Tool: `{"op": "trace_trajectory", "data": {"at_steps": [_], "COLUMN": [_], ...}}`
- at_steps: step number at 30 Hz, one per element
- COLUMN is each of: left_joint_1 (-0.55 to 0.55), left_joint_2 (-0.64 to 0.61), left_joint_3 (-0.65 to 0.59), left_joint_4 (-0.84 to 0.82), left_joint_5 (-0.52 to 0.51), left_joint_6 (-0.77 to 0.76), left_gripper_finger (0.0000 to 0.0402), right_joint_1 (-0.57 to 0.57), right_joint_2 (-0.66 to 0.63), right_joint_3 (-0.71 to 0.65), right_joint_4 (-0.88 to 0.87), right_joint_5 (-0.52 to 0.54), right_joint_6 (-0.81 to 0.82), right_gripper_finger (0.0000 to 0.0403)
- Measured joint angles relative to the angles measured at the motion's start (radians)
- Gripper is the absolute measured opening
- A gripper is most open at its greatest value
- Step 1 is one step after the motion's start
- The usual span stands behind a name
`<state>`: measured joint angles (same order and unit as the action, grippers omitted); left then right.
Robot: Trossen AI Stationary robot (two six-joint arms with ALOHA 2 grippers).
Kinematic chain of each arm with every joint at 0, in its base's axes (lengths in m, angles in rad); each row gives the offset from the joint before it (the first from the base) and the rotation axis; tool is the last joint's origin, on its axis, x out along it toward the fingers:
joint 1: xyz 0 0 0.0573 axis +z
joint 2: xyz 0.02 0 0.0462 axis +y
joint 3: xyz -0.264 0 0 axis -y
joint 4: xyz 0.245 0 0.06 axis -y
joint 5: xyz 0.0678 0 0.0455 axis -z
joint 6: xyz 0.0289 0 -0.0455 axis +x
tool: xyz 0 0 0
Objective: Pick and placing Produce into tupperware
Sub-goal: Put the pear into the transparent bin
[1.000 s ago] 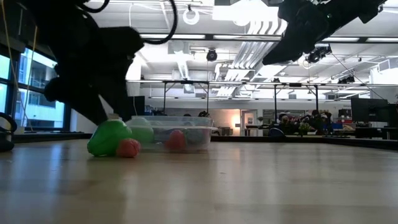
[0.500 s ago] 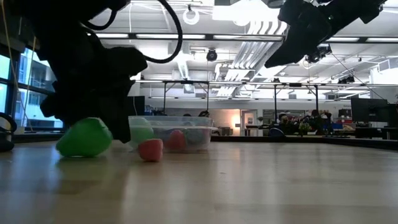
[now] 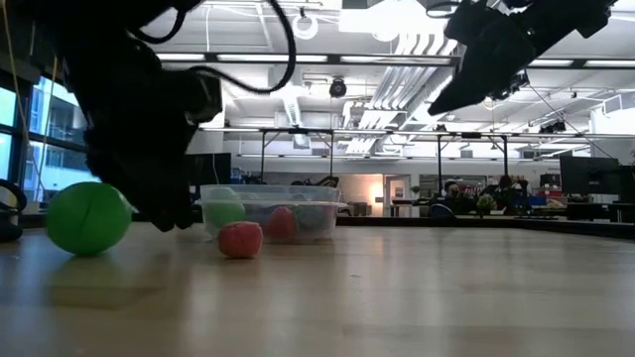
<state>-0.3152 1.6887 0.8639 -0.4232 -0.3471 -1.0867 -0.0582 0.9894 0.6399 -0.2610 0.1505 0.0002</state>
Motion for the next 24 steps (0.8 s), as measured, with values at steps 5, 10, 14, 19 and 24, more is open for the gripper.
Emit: {"op": "trace_trajectory", "data": {"at_steps": [5,10,14,19,24], "left_joint_1": [0.0,-0.002,-0.007,-0.017,-0.056], "left_joint_2": [-0.04,-0.057,-0.058,-0.065,-0.088], "left_joint_3": [0.001,0.001,0.001,0.001,0.001], "left_joint_4": [-0.021,-0.07,-0.067,-0.059,-0.063], "left_joint_5": [0.1,0.16,0.155,0.135,0.095], "left_joint_6": [0.133,0.048,0.017,0.03,0.034], "left_gripper_finger": [0.0276,0.0276,0.0276,0.0276,0.0276], "right_joint_1": [0.0,0.0,0.0,0.0,0.0], "right_joint_2": [0.0,0.0,0.0,0.0,0.0], "right_joint_3": [0.0,0.0,0.0,0.0,0.0], "right_joint_4": [-0.005,-0.005,-0.011,-0.012,-0.012], "right_joint_5": [0.0,0.0,0.0,0.0,0.0], "right_joint_6": [0.0,0.0,0.0,0.0,0.0], "right_gripper_finger": [0.0079,0.0079,0.0079,0.0079,0.0079]}}
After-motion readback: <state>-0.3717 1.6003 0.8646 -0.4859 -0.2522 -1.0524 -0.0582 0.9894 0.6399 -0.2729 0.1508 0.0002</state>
